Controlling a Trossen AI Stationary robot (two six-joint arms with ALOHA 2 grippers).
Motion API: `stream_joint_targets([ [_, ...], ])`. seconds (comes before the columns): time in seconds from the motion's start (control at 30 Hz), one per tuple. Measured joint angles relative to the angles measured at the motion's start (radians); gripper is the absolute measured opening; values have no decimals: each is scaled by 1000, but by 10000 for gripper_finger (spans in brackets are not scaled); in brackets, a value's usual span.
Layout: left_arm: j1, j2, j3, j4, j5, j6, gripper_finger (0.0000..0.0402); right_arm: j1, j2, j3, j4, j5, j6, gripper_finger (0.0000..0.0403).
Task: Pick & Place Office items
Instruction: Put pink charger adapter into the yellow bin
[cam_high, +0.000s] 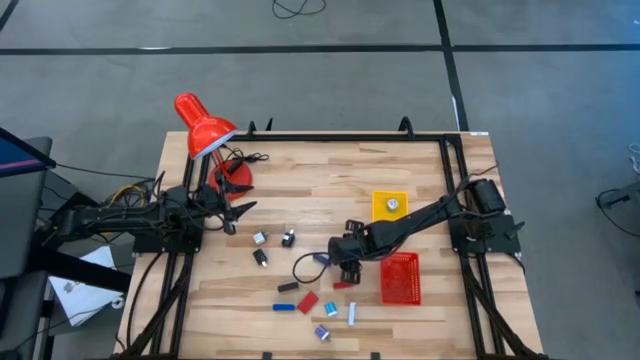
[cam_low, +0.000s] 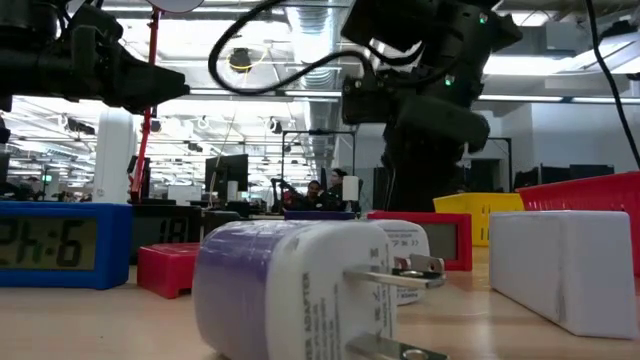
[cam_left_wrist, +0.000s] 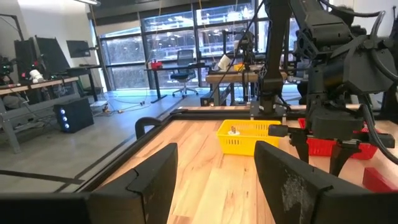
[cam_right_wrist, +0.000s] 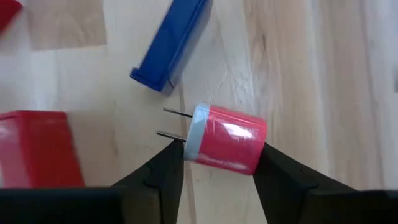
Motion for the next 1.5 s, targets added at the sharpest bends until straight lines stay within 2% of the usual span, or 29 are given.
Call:
stream_joint_targets([
  [0.2,0,2,0,71,2,-152,208,-6,-116,0,-98,-1,-55,151],
  [0.33,0,12,0,135,2,-210,208,-45,-213,0,-76,-58,-112,153],
  [0.43,0,39,0,147,9,-236,208,-96,-283,-54,90,-170,-165,159],
  [0.53,0,103,0,174,10,-200,208,-166,-325,-153,332,-387,-177,157],
  [0.6,0,174,0,225,10,-164,208,-214,-344,-197,444,-496,-146,152],
  [0.67,0,259,0,303,11,-154,208,-254,-356,-217,508,-554,-103,150],
  [0.77,0,404,39,363,7,-131,208,-287,-352,-219,543,-576,-85,155],
  [0.93,-9,710,192,392,80,-50,208,-300,-352,-219,552,-589,-78,161],
  [1.1,-53,1028,373,425,82,238,208,-303,-352,-219,612,-629,-16,153],
  [1.23,-81,1220,489,432,82,455,208,-291,-352,-219,613,-635,30,159],
  [1.33,-90,1285,546,433,76,495,208,-282,-353,-219,605,-630,35,159],
  [1.5,-90,1265,564,439,75,487,208,-280,-353,-219,612,-583,27,154],
])
